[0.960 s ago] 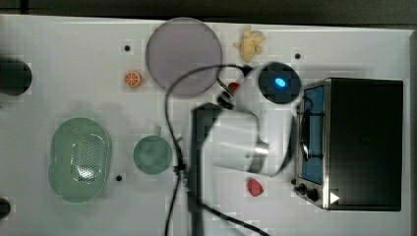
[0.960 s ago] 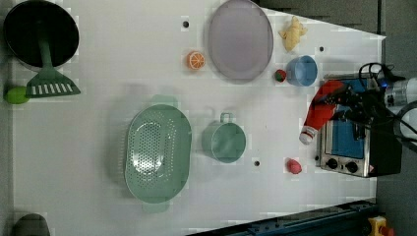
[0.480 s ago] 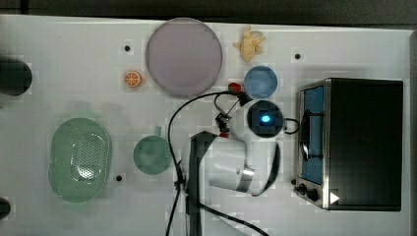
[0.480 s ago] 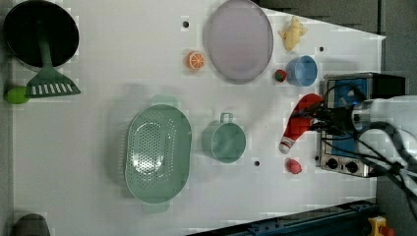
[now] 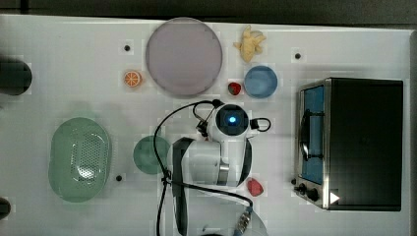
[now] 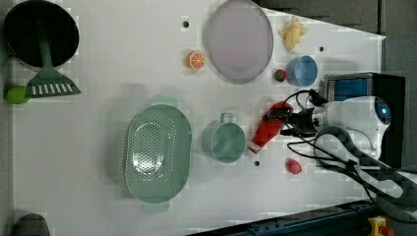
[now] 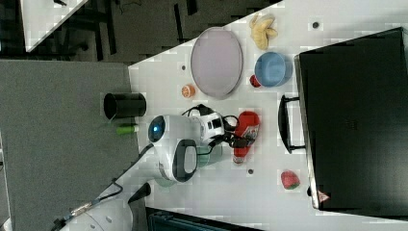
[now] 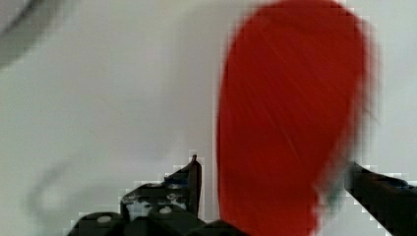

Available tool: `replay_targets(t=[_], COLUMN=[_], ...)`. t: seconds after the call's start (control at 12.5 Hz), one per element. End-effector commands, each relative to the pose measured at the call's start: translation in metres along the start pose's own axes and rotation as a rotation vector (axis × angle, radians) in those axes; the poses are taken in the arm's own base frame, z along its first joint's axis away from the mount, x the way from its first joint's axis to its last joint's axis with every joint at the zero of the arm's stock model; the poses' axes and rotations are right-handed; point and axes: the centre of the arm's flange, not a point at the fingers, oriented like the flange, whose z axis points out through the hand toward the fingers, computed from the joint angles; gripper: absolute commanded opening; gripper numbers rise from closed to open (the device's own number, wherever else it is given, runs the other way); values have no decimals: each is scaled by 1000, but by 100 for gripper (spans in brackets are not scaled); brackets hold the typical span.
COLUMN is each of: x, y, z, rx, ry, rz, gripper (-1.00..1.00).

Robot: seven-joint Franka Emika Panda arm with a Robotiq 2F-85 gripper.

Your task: Pick ketchup from strainer and place it on the table

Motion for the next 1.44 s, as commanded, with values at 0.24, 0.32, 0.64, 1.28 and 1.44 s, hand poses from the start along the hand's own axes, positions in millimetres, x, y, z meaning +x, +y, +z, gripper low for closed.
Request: replay_targets(t=[0.24, 0.32, 0.64, 1.28, 1.44], x=[26, 26, 18, -19, -17], y=[-11, -11, -11, -1, -2], z=[-134, -165, -295, -438, -437], rx=[82, 82, 102, 33, 34], ry=[187, 192, 201, 96, 97], rz=[-25, -23, 172, 294, 294], gripper=[100, 100, 100, 100, 100])
